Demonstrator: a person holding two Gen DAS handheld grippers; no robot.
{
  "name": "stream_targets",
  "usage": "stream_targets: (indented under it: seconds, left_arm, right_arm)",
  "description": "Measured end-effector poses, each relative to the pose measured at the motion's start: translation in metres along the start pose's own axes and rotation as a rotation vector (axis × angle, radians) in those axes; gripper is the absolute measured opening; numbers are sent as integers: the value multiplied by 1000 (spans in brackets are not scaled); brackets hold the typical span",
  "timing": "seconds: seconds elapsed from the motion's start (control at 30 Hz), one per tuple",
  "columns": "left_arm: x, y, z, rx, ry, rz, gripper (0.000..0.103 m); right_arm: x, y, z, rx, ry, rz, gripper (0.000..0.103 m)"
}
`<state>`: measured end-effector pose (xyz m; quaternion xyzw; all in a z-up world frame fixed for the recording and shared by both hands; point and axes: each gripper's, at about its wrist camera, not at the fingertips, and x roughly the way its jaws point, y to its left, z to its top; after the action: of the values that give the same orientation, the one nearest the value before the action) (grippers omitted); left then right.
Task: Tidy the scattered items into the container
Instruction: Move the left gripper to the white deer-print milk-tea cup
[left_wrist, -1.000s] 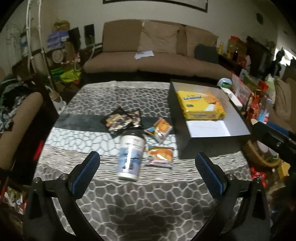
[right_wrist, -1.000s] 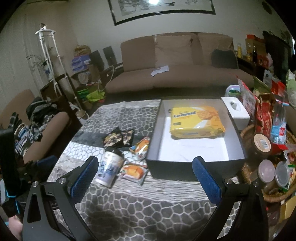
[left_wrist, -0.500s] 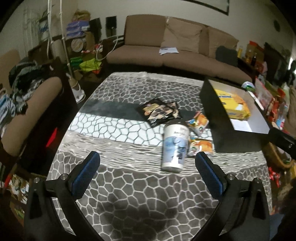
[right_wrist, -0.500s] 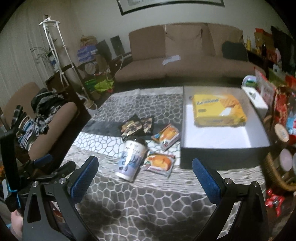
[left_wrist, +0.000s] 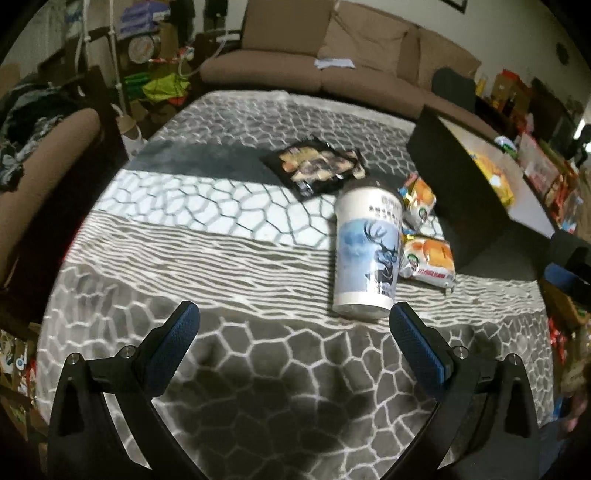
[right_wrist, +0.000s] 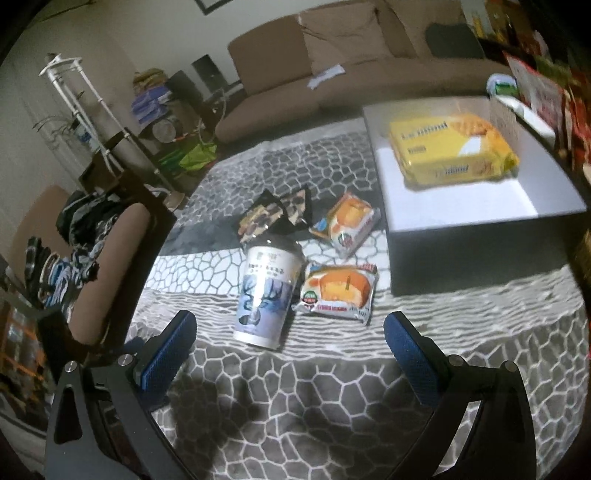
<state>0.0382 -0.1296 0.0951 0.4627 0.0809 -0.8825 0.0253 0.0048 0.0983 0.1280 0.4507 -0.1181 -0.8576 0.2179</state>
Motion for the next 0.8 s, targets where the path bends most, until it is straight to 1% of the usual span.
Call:
stream_targets:
  seconds: [0.07, 0.2, 0.3, 0.43, 0.5, 0.57, 0.67, 0.73, 0.8]
  left_arm:
    - [16, -7, -1, 8, 18, -6, 103]
    - [39, -15, -1, 4, 32, -18, 103]
    - [52, -21, 1, 0, 36, -47, 103]
    - [68, -27, 0, -17, 61, -60, 103]
    - [74, -30, 0, -5, 65, -55, 103]
    - [77, -34, 0, 14, 54, -54, 103]
    - [78, -39, -2, 53, 1, -62, 103]
    - [82, -39, -2, 49, 8, -72, 103]
    - [84, -39, -1, 32, 14, -84, 103]
  right_arm:
    - [7, -4, -1, 22, 15, 17, 103]
    - [14, -6, -4, 14, 18, 13, 103]
    - [17, -9, -5, 18, 24, 15, 103]
    - [24, -11, -5, 23, 39, 22, 103]
    - [28, -9, -5, 20, 48, 31, 103]
    - [30, -7, -5, 21, 56, 47, 103]
    - [35, -9, -7, 65, 86, 91, 103]
    - [37, -12, -10, 97, 99, 109, 103]
    - [36, -14, -10, 103, 101, 107, 103]
